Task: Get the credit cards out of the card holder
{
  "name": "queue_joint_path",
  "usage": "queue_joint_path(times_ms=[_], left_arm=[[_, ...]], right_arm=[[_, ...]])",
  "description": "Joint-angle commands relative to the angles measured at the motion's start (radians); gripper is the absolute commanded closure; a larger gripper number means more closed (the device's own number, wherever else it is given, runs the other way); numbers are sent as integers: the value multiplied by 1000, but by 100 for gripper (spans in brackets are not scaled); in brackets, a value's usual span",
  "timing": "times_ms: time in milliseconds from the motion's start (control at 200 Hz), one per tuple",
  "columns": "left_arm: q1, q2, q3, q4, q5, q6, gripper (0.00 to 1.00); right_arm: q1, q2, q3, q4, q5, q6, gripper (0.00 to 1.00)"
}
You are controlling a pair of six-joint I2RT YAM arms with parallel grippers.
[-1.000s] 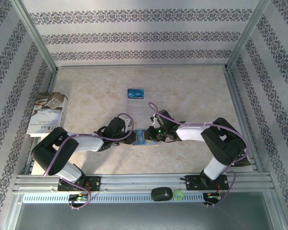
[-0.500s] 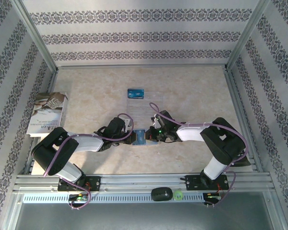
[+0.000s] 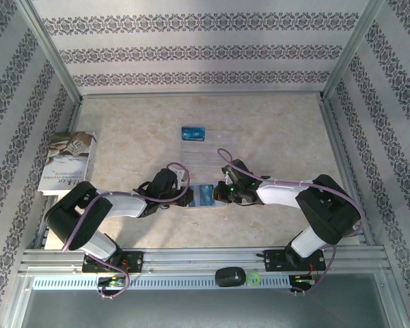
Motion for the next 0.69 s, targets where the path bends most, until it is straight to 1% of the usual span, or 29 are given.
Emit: queue_joint_path(times_ms=[0, 85, 155, 195, 245, 380, 455, 545, 615, 690], left_arm=[[9, 11, -40, -85, -3, -14, 92], [11, 8, -38, -90, 2, -10, 92], [12, 1, -31, -96, 9, -8, 92], [12, -17, -30, -103, 7, -7, 91], [13, -54, -22, -123, 0, -3, 90], [12, -193, 24, -227, -39, 38, 89], [7, -229, 58, -263, -43, 61, 89], [-16, -178, 99, -225, -12, 62, 90], [-29, -101, 117, -157, 29, 35, 91], [-37, -34, 120, -76, 47, 10, 91]], right_arm=[[-14, -39, -16, -93, 82, -22, 100], [-15, -63, -8, -89, 67, -48, 100], [-15, -81, 9, -79, 17, -79, 83], [-13, -98, 17, -83, 11, -94, 77], [-13, -113, 27, -85, 2, -111, 73], [-14, -93, 58, -95, -39, -132, 72], [-14, -72, 57, -71, -58, -128, 73], [-14, -47, 63, -54, -71, -127, 73], [-14, -32, 71, -47, -81, -126, 73], [-16, -21, 74, -38, -85, -124, 73]])
